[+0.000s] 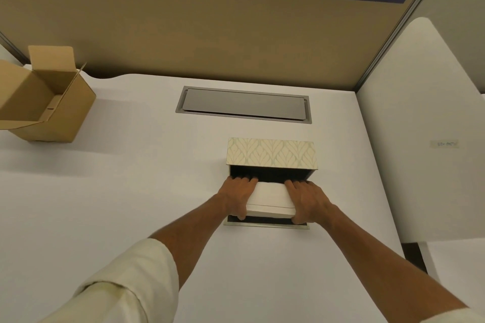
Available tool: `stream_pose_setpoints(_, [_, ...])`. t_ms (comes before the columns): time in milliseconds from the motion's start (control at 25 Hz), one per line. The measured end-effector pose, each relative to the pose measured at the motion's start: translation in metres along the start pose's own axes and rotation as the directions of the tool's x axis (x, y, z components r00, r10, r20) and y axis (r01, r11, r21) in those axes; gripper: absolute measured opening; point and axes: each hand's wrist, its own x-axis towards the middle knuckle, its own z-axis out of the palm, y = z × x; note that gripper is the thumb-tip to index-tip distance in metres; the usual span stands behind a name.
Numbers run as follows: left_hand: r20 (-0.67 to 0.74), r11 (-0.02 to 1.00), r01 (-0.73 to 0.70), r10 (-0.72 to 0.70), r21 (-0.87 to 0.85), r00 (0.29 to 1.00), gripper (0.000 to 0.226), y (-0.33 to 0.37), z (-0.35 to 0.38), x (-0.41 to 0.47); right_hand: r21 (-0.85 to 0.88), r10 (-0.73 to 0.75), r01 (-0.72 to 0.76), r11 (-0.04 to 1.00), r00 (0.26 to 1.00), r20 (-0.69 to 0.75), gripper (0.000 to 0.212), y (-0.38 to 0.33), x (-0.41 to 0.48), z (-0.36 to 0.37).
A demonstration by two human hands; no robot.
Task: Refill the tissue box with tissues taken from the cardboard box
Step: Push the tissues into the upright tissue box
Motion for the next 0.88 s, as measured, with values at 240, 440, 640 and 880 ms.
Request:
stream_pose_setpoints(240, [-0.050,1.000,-0.031,0.031,-0.004,0.998,0.135,-0.001,-0.004,-0.008,0.069,-0.012,0.014,0.998,1.000,-0.018,0.117,0.007,-0.006,0.004])
stream_pose_setpoints(440, [-0.486,0.967,-0.141,0.020,-0.214,0.874,0.093,-0.001,-0.017,-0.046,0.298,0.079,0.016,0.954,0.950,-0.302,0.094,0.010,-0.028,-0.003])
stream_pose_setpoints(640, [-0.143,0.297,0.204,-0.825,-0.933,0.547,0.057,0.001,-0.003,-0.062,0.863,0.713,-0.236,0.447,0.676,-0.185,0.055,0.001,-0.028,-0.004])
stream_pose_setpoints(880, [0.429,-0.215,0.396,-0.672,-0.893,0.603,0.085,-0.008,-0.019,-0.048,0.841,0.626,-0.540,-0.041,0.642,0.443,0.085,-0.007,-0.009,-0.015])
